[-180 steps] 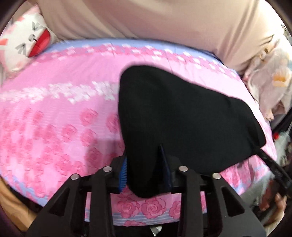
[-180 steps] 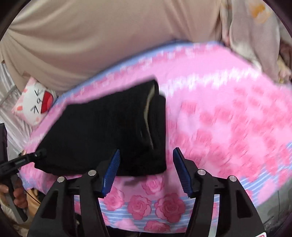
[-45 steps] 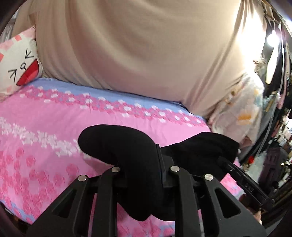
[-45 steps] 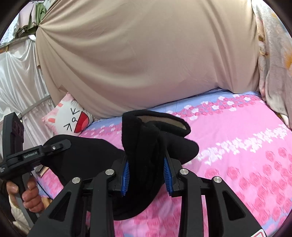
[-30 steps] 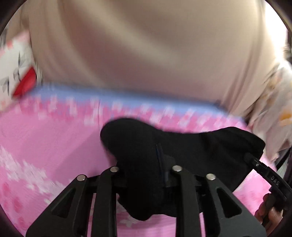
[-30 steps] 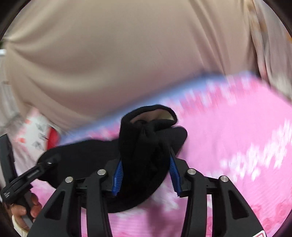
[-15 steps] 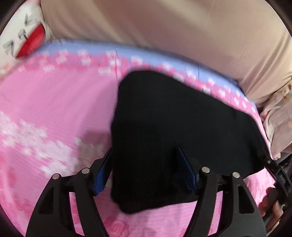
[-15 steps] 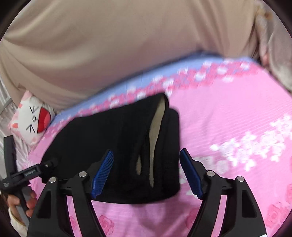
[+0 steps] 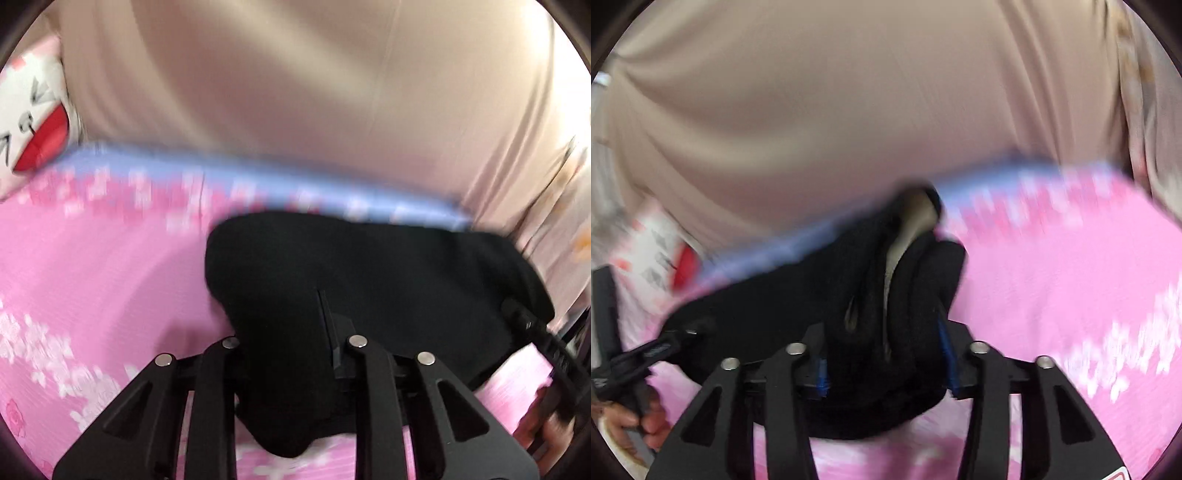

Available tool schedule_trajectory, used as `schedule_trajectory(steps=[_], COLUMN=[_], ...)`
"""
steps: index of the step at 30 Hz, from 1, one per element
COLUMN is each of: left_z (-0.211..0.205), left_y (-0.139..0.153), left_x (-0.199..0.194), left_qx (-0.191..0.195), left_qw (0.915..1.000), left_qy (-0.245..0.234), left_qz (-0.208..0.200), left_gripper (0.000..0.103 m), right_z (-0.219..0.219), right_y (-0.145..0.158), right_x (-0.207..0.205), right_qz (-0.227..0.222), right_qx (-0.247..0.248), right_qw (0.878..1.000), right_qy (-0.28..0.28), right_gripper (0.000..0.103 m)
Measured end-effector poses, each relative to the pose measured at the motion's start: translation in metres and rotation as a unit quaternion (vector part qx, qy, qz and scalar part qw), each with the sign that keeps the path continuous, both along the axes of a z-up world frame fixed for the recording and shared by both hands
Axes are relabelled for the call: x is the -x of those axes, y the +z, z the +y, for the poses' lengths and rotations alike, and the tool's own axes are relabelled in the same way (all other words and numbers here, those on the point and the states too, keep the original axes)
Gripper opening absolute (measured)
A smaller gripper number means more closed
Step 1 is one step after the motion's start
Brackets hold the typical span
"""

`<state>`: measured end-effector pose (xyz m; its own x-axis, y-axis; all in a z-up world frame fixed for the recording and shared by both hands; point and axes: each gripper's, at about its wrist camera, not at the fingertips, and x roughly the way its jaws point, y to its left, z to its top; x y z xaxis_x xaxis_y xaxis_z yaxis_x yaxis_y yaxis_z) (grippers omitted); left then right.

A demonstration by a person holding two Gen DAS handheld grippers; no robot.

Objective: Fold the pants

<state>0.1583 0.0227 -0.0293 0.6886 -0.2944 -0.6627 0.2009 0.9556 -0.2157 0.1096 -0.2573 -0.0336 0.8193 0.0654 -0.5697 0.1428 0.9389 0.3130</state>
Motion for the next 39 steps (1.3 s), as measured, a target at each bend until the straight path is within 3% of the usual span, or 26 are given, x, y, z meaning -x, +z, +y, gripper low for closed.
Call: schedule_trajectory(steps=[1,2,4,6,7,8,10,12,14,18,21,24,28,33,39], left_z=[-0.002,0.001,0.001,0.001,0.001,-0.002,-0.009,-0.019,-0.017,0.004,0.016,0.016,0.026,0.057,0.091], left_y=[-0.012,-0.01,0.003,0.018,0.021,0.025,0.025,0.007,-0.004,0.024,0.028,0.007,0.021,0.034,0.029], left_x=[-0.002,0.006,0.018,0.03,0.032,0.035,0.032,0.019,0.014,0.044,0.044,0.028,0.056,0.094,0.116], left_qx=[-0.013,-0.021,-0.039,-0.031,-0.029,-0.031,-0.04,-0.082,-0.098,-0.073,-0.097,-0.138,-0.128,-0.12,-0.118], left_qw=[0.9997,0.9998,0.9991,0.9993,0.9992,0.999,0.9985,0.9958,0.9945,0.9956,0.9908,0.9873,0.9873,0.986,0.9841], left_qy=[-0.003,0.003,0.013,0.02,0.022,0.025,0.029,0.04,0.036,0.053,0.084,0.08,0.089,0.108,0.131], left_qz=[0.019,0.001,-0.004,-0.011,-0.016,-0.022,-0.025,-0.006,0.01,-0.025,-0.045,-0.001,-0.031,-0.042,-0.021], left_gripper=[0.027,0.028,0.032,0.032,0.032,0.032,0.041,0.042,0.044,0.045,0.063,0.063,0.063,0.063,0.063], right_z=[-0.004,-0.009,-0.008,-0.001,0.004,0.009,0.023,0.03,0.03,0.036,0.036,0.032,0.041,0.078,0.168], right_y=[-0.011,-0.012,0.01,0.029,0.034,0.037,0.031,0.007,-0.007,0.016,0.001,-0.001,0.024,0.03,0.024], right_x=[-0.004,0.001,0.031,0.048,0.052,0.052,0.04,0.017,0.014,0.039,0.033,0.038,0.066,0.073,0.036], right_qz=[0.031,0.026,-0.029,-0.06,-0.066,-0.066,-0.04,0.027,0.039,0.005,0.039,0.044,0.01,0.013,0.016], right_qx=[-0.013,-0.036,-0.005,0.014,0.015,0.018,0.045,0.06,0.043,0.044,0.069,0.052,0.062,0.077,0.096], right_qw=[0.999,0.999,0.999,0.998,0.997,0.998,0.998,0.997,0.998,0.999,0.997,0.997,0.998,0.993,0.973], right_qy=[-0.007,-0.007,-0.036,-0.032,-0.021,-0.01,0.01,0.029,0.034,0.029,0.023,0.021,0.025,0.09,0.207], right_gripper=[0.053,0.052,0.052,0.035,0.017,0.012,0.006,0.0,0.0,0.002,0.0,0.0,0.002,0.007,0.007])
